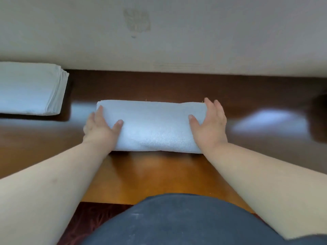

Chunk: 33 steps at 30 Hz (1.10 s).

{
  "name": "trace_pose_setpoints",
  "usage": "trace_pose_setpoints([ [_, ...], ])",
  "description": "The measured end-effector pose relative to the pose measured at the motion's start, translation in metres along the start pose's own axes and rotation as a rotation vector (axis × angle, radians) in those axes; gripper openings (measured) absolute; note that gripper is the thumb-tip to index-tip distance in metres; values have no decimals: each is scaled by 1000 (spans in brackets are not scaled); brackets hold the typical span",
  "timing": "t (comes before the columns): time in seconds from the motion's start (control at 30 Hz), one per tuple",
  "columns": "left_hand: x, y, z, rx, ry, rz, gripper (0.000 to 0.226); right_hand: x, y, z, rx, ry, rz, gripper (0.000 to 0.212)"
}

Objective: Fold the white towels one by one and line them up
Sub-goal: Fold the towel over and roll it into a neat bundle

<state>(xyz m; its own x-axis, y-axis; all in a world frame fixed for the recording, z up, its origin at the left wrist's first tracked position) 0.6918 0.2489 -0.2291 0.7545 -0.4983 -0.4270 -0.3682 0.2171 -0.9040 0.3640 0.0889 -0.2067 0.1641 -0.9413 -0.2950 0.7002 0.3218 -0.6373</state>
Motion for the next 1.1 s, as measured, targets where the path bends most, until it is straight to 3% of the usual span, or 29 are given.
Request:
trace_pose_setpoints([
  [0.03, 0, 0, 14, -194, -185, 34, 93, -1, -8, -17, 182, 211, -82, 81],
  [0.1, -2, 6, 30, -351, -388, 144, 105, -9, -7, -44, 407, 582, -88, 93],
  [0.2, -2, 11, 34, -440, -415, 342, 97, -2, -2, -50, 567, 791, 95, 79],
  [0.27, -5, 16, 28, -580, -369, 455, 70, 8, 0, -44, 550, 803, 240, 58],
  [0.33, -12, 19, 21, -675, -348, 562, 51, 12, 2, -43, 536, 814, 356, 55],
  [0.53, -16, 12, 35, -846, -198, 565, 52, -4, 11, -37, 778, 723, 375, 47],
  [0.67, -13, -15, 69, -937, -99, 561, 43, -33, 25, -12, 796, 589, 309, 52],
  [0.9, 23, -103, 171, -984, 122, 474, 30, -108, 81, 92, 869, 479, 241, 56],
  [1.1, 62, -164, 256, -956, 185, 369, 46, -134, 144, 169, 919, 477, 246, 54],
])
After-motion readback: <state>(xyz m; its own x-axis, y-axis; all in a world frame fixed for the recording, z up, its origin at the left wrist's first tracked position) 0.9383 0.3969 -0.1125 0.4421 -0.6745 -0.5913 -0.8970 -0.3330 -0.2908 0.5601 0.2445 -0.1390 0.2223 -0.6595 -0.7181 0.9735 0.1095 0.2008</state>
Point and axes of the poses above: each hand's wrist, its own x-axis towards the middle knuckle, its own y-axis out of the palm, z = x × y, the point moved 8 cm from there along x, towards the middle knuckle, and after that the axes turned 10 degrees about x, right-handed, at the moved point
